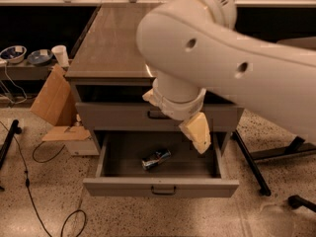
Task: Pick redbull can from middle drawer and place on counter
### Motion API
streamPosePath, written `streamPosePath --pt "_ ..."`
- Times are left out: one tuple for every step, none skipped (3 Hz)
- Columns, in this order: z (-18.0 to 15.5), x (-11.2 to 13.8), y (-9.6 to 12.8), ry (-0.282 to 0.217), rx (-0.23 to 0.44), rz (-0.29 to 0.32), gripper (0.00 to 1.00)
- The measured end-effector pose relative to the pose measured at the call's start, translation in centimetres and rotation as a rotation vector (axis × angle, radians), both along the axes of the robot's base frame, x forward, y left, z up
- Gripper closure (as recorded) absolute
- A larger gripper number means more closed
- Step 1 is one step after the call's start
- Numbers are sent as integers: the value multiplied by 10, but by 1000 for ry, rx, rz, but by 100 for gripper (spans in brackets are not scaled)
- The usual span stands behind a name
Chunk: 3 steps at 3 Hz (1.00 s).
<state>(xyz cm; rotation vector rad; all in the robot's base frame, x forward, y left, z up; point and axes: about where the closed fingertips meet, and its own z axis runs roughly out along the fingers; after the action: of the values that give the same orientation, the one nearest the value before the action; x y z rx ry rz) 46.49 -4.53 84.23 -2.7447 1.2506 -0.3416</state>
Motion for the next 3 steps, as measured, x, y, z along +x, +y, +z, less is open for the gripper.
streamPosePath --pt "-25 6 10 -25 -67 86 0" --pt "-25 8 13 -38 -62 92 0" --pt "-32 32 36 -91 -61 161 0"
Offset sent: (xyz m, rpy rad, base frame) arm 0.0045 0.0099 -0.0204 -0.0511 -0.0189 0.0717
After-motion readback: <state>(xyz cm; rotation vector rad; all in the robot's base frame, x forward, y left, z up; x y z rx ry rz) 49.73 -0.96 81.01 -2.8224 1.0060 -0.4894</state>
